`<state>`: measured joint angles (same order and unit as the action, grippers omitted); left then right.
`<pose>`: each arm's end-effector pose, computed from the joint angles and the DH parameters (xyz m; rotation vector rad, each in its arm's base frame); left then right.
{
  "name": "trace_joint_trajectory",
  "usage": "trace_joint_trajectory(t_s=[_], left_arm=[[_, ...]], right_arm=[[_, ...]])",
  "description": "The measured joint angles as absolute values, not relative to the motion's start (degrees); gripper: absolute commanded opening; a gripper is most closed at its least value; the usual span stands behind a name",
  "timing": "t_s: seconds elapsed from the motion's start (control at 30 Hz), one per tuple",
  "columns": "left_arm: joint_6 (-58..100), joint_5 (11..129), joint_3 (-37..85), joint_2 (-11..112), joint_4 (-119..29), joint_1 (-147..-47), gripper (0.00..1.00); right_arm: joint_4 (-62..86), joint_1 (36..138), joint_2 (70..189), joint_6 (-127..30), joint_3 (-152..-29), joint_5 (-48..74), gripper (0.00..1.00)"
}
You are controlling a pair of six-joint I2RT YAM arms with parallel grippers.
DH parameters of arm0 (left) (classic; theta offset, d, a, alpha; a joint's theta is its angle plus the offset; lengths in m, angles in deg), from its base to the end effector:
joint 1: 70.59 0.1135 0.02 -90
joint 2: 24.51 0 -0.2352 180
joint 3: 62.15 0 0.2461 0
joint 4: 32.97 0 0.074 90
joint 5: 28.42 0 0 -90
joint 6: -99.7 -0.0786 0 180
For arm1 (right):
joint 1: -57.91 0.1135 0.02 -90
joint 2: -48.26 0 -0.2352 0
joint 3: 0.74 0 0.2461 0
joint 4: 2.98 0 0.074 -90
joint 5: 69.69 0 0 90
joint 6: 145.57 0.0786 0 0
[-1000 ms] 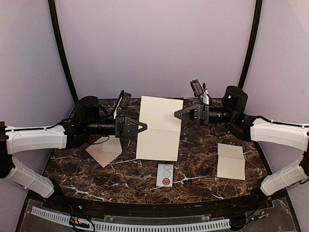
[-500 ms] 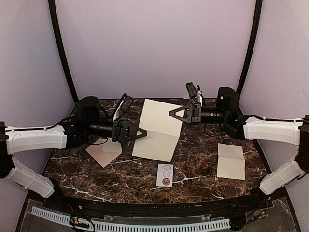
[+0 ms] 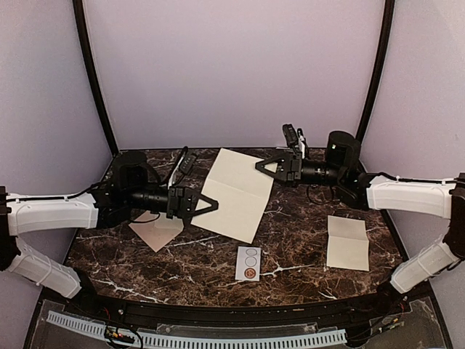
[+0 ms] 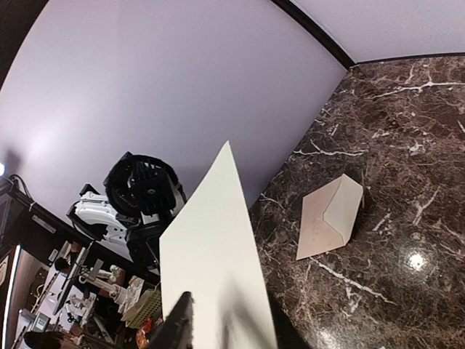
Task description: Place the letter into the envelope and seal it
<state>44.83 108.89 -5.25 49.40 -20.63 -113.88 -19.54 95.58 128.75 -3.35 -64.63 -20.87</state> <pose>0.1911 -0.2594 0.2571 0.8495 1.7368 -1.6531 0.2455 0.2549 0.2751 -0.4336 1.8339 1.7145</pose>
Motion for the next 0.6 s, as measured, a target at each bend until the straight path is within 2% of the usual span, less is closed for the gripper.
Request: trace_joint_trajectory(t_s=[0.07,0.1,0.17,0.27,0.37,0.6], left_arm=[[43.28,108.13,-4.48,48.68,-23.12,-113.88,0.0],[42.36,107.8,-3.7,48.44,-25.04,-113.88,0.0],[40.38,107.3,-1.71,48.26,-28.58,-113.88,0.0],[37.25,107.19,1.88,48.2,-34.44,-113.88,0.0],[34.19,107.3,4.83,48.2,-40.08,-113.88,0.0],[28.22,109.53,9.42,48.81,-50.22,-113.88,0.0]], right_arm=[[-16.0,95.23,127.35,-5.49,-64.63,-19.48,0.83],[-13.38,95.01,126.02,-7.08,-64.63,-18.34,0.89],[-7.32,94.53,122.04,-10.49,-64.69,-15.17,0.94],[0.68,94.2,116.29,-16.13,-66.05,-10.89,0.96],[6.73,94.31,113.65,-21.92,-69.44,-8.94,0.93],[17.42,101.5,119.33,-33.27,-77.28,-9.62,0.85]])
